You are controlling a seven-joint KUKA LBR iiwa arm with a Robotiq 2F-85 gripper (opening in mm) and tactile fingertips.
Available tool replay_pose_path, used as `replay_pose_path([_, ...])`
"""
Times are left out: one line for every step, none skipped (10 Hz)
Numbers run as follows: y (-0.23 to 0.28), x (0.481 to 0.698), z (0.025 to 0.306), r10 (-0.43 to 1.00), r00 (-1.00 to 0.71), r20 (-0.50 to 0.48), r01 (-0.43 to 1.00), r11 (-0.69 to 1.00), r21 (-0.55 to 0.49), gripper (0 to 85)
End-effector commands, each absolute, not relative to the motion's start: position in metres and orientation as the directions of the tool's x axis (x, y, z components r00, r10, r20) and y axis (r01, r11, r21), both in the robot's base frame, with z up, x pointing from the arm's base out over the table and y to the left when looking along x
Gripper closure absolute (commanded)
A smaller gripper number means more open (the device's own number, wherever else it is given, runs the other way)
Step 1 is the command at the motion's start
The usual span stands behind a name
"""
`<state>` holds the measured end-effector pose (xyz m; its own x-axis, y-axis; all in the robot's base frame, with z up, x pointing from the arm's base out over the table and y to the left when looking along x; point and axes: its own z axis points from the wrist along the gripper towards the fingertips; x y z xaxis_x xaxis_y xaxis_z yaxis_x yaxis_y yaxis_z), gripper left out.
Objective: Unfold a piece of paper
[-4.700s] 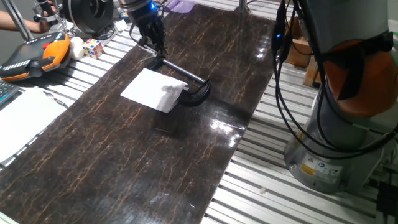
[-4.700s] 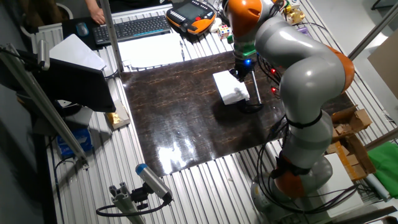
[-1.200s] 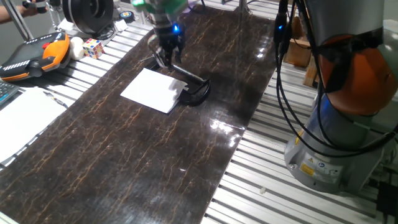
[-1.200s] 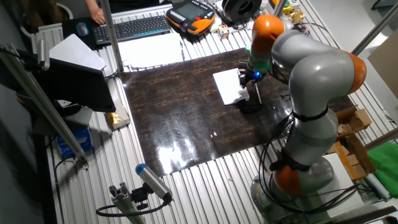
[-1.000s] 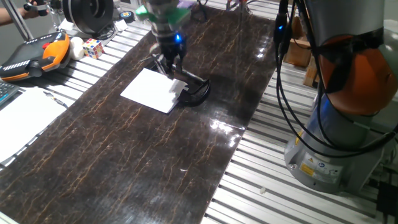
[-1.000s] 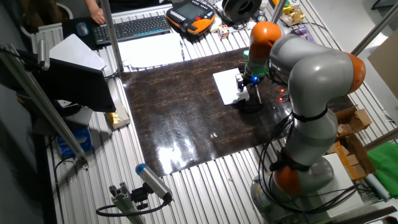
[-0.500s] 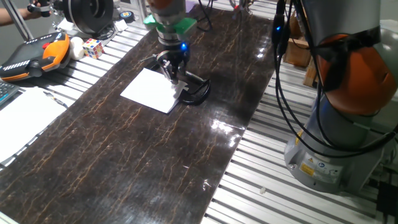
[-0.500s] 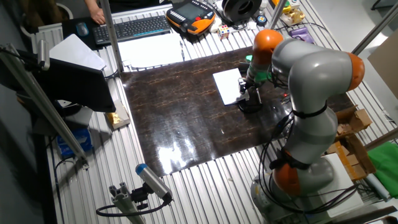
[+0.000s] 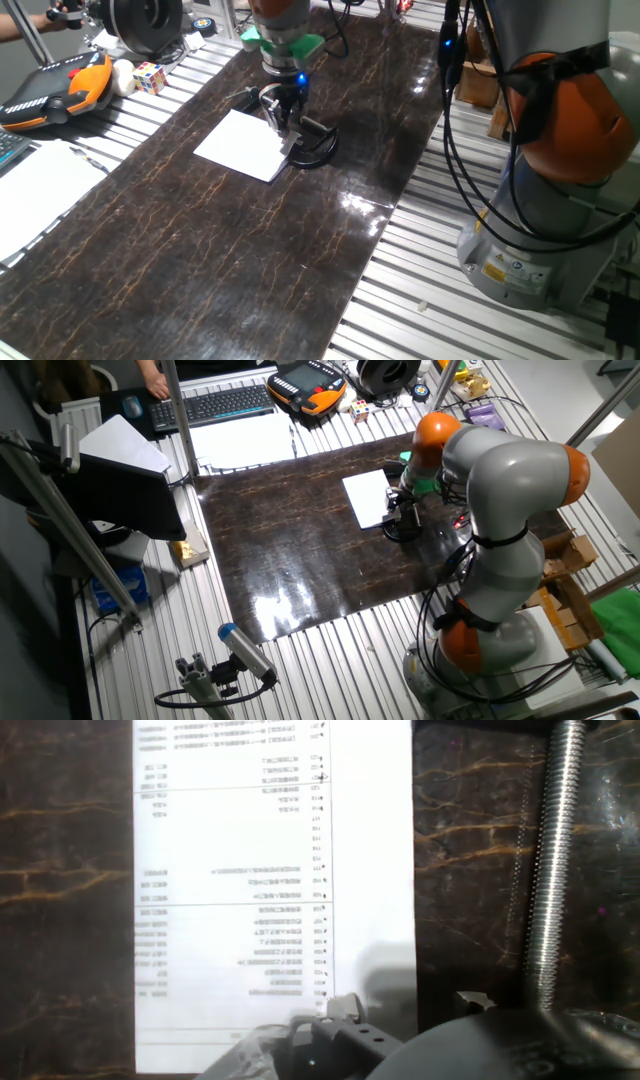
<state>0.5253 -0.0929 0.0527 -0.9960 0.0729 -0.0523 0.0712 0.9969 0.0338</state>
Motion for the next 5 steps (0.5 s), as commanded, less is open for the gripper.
replay_pose_path([-0.0930, 0.5254, 0.0516, 0.075, -0.996, -0.054, 0.073, 0.997, 0.040, 32.7])
replay_pose_path([-0.0928, 0.5254, 0.0510, 0.077, -0.996, -0.054, 0.074, 0.996, 0.047, 33.0])
replay_pose_path([-0.0926, 0.5255, 0.0498, 0.077, -0.995, -0.056, 0.074, 0.996, 0.052, 33.3])
replay_pose_path([-0.0922, 0.5258, 0.0474, 0.078, -0.995, -0.062, 0.074, 0.996, 0.056, 33.7])
replay_pose_path([-0.0917, 0.5262, 0.0452, 0.078, -0.995, -0.065, 0.074, 0.995, 0.063, 33.7])
